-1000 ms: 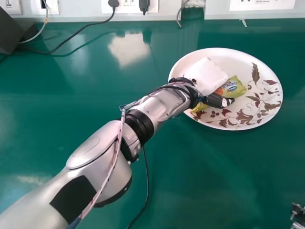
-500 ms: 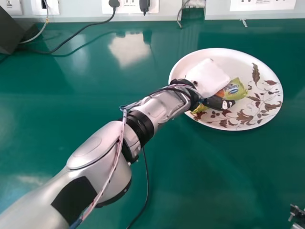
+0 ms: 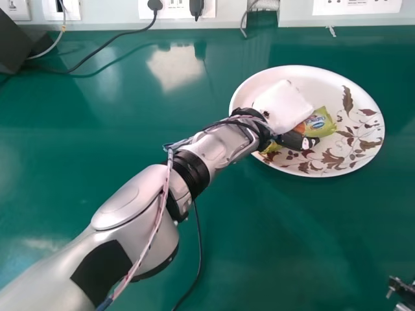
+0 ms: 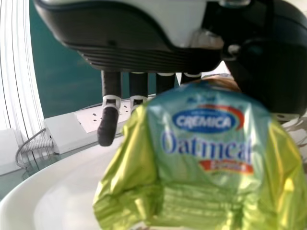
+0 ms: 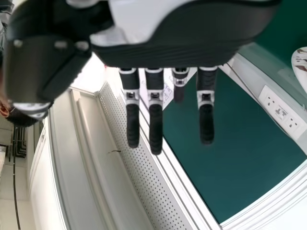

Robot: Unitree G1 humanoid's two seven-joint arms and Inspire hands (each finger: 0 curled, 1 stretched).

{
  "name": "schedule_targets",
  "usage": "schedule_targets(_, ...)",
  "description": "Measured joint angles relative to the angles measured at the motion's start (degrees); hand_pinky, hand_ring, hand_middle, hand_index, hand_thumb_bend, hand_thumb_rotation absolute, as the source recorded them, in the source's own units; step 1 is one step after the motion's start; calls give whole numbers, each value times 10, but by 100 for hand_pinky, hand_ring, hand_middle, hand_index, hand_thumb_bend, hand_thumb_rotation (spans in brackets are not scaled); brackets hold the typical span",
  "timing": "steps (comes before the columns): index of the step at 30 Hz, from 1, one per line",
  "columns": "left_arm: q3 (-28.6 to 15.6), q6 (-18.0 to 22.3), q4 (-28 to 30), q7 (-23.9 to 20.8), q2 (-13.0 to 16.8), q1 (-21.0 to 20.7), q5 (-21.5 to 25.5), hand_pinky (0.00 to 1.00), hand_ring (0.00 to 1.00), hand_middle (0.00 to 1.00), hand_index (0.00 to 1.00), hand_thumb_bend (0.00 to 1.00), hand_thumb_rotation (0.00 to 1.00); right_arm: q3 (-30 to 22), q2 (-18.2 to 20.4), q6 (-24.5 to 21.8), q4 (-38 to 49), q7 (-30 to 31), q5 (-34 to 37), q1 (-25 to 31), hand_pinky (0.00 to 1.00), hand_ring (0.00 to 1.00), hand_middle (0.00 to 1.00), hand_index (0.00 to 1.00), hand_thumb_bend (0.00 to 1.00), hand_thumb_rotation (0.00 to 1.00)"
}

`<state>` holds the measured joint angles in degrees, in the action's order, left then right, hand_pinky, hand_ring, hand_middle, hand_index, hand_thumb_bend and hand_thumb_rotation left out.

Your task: Pick up biscuit and place it in the plate

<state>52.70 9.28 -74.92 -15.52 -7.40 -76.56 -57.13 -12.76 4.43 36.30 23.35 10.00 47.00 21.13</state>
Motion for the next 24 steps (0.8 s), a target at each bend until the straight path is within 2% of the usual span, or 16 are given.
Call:
schedule_targets(2, 0, 0, 0, 0, 0, 0, 0, 24, 34, 47, 50, 53, 1, 2, 0, -2, 0, 1, 9, 0, 43, 52, 56, 50, 54, 7)
schedule_targets(9, 0, 0, 0, 0, 0, 0, 0, 27, 37, 48, 50, 53, 1, 0, -1, -2, -3, 11, 19, -2, 41, 49, 53, 49, 52, 7)
schedule_targets(14, 0, 0, -1, 6, 0, 0, 0, 29, 40, 59, 50, 52, 15, -4, -2, -2, -18, 28, 23, -5, 43, 50, 54, 49, 52, 7)
schedule_targets(15, -1, 0, -1, 6, 0, 0, 0, 30, 40, 59, 54, 63, 23, -5, -2, -2, -20, 32, 26, -5, 42, 50, 54, 49, 52, 7)
schedule_targets(17, -1, 0, -1, 5, 0, 0, 0, 30, 41, 60, 61, 76, 32, -7, -2, -2, -21, 39, 33, -7, 42, 48, 53, 49, 52, 7)
schedule_targets(19, -1, 0, -1, 4, 0, 0, 0, 30, 41, 61, 64, 82, 38, -10, -2, -2, -24, 43, 36, -9, 42, 49, 53, 49, 52, 7)
schedule_targets(24, -1, 1, -2, 0, 0, 0, 0, 31, 43, 64, 67, 87, 46, -16, -3, -2, -30, 54, 34, -11, 42, 49, 54, 49, 52, 7)
